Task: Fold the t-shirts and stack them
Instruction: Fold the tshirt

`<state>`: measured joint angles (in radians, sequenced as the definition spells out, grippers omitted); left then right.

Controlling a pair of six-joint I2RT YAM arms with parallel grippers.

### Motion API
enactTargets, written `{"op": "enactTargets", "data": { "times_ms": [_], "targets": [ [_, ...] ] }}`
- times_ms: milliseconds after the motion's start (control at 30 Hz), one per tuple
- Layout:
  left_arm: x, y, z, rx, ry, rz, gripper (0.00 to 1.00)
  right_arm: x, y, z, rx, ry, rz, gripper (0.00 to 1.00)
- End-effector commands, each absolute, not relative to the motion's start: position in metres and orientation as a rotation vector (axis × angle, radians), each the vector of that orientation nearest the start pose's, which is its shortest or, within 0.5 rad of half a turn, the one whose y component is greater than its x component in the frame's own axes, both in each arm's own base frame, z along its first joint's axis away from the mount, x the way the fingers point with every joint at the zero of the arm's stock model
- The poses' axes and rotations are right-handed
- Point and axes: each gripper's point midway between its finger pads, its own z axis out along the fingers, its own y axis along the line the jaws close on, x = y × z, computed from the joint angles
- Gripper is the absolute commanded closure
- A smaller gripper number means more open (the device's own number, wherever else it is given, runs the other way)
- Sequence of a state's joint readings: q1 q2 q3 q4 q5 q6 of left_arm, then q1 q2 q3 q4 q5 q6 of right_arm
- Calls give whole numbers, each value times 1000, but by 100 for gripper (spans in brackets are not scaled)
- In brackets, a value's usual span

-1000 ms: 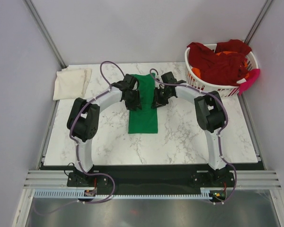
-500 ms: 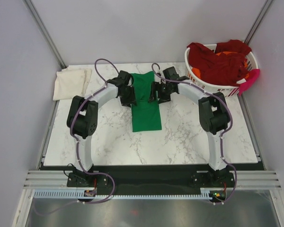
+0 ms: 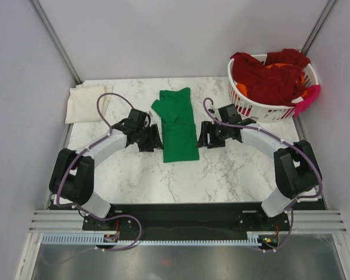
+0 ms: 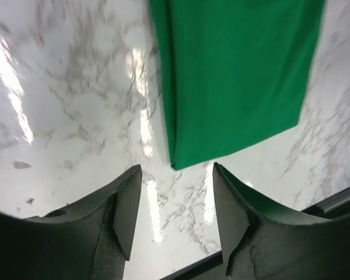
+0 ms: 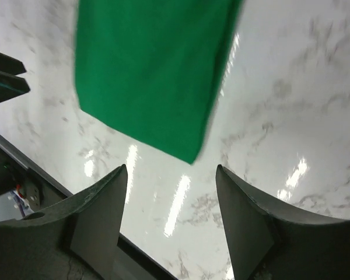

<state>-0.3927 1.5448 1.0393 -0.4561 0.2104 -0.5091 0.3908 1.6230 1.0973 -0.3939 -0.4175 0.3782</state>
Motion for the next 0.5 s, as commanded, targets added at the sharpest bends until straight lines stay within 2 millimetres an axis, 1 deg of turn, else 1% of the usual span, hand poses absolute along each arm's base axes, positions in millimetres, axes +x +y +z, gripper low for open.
{"op": "enactTargets", "data": {
  "times_ms": [0,100,133,200,300,333,467],
  "targets": [
    [287,-211,63,-83,2669,-804,39,302,230,71,-177,2613,923,31],
    [283,-215,55,-87,2663,-821,36,298,229,64,-169,2617,927,31],
    [279,-214,50,-89,2672,-820,36,298,228,61,-171,2620,923,31],
    [281,-216,48,-85,2652,-831,36,298,228,57,-172,2623,922,32],
    [278,-216,38,-91,2659,-835,36,300,230,44,-169,2639,928,32],
    [277,-216,32,-98,2670,-834,37,299,230,36,-164,2658,933,33],
    [275,-218,20,-110,2687,-835,40,295,231,16,-149,2697,941,35]
  ]
}}
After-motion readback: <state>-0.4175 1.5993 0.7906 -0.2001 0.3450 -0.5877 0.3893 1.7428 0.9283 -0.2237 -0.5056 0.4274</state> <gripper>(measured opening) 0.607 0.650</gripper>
